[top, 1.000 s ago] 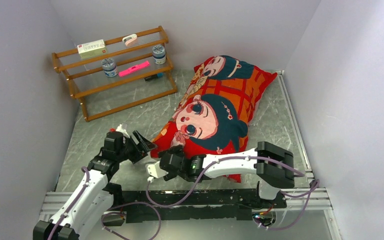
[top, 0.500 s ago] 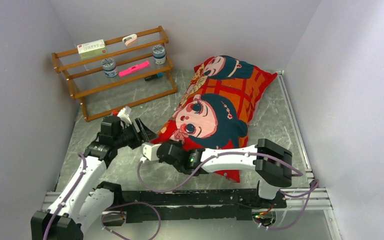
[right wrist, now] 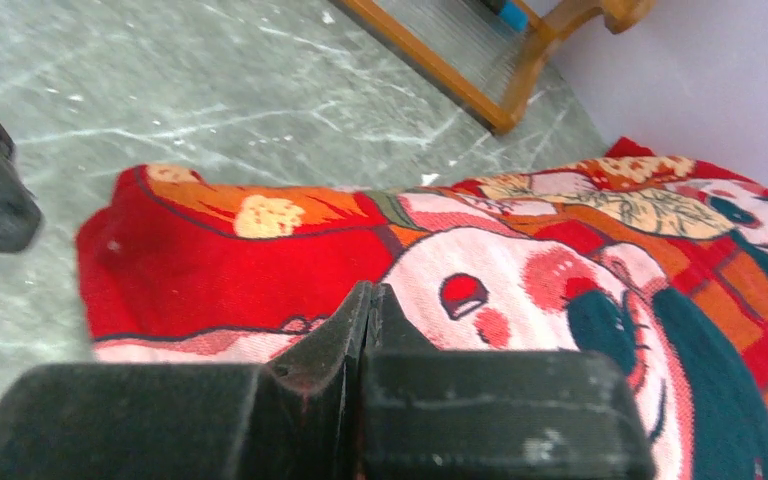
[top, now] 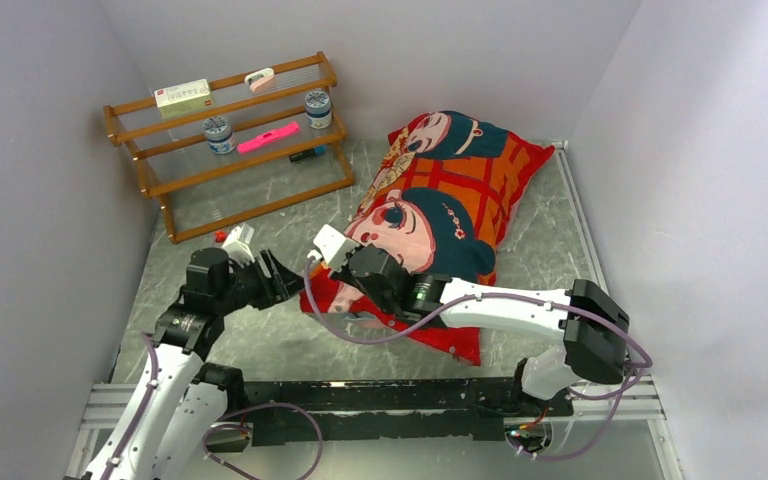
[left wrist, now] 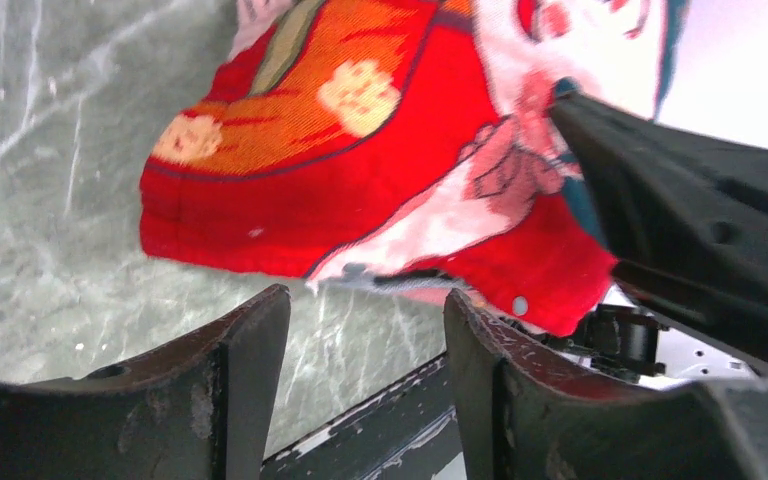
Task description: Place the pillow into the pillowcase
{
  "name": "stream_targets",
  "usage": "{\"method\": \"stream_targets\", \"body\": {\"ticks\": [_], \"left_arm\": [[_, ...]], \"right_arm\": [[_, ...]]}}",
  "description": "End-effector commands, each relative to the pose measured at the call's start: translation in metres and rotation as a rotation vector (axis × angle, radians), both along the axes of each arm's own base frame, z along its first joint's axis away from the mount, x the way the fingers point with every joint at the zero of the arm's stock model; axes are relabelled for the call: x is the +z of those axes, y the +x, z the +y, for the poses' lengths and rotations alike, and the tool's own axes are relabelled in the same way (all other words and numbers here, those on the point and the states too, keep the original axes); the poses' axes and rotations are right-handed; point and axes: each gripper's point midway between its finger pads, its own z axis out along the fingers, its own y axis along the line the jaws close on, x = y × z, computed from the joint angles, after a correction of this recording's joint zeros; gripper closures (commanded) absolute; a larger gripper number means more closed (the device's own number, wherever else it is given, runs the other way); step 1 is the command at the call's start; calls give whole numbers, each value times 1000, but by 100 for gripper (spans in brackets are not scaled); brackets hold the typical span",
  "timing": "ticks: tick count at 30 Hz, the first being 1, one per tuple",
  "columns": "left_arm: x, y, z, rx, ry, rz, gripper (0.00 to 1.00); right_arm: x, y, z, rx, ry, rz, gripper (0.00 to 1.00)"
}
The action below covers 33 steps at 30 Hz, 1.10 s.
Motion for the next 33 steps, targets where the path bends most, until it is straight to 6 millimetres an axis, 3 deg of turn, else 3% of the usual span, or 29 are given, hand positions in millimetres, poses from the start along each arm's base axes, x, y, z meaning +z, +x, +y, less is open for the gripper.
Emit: {"method": "stream_targets", "body": {"ticks": [1,6,9,14,23,26,33], "left_arm": [[-28,-5,-1,25,-33,84,35],[-66,0,11,134,1,186,29],[-82,5,16,199,-9,209,25],[-100,15,12,279,-117,238,22],[-97,38,4,204,-147,21,21],[-102,39,5,202,-122,23,21],[-98,31,-5,183,-263,-24,29]], "right_arm": [[4,-16,16,63,113,82,100],[1,-28,20,100,143,159,100],[10,-33,16,106,189,166,80],[32,-39,12,132,263,150,60],[60,-50,-2,162,360,132,24],[60,-51,-6,161,358,124,3],[68,-49,-15,146,373,89,0]]}}
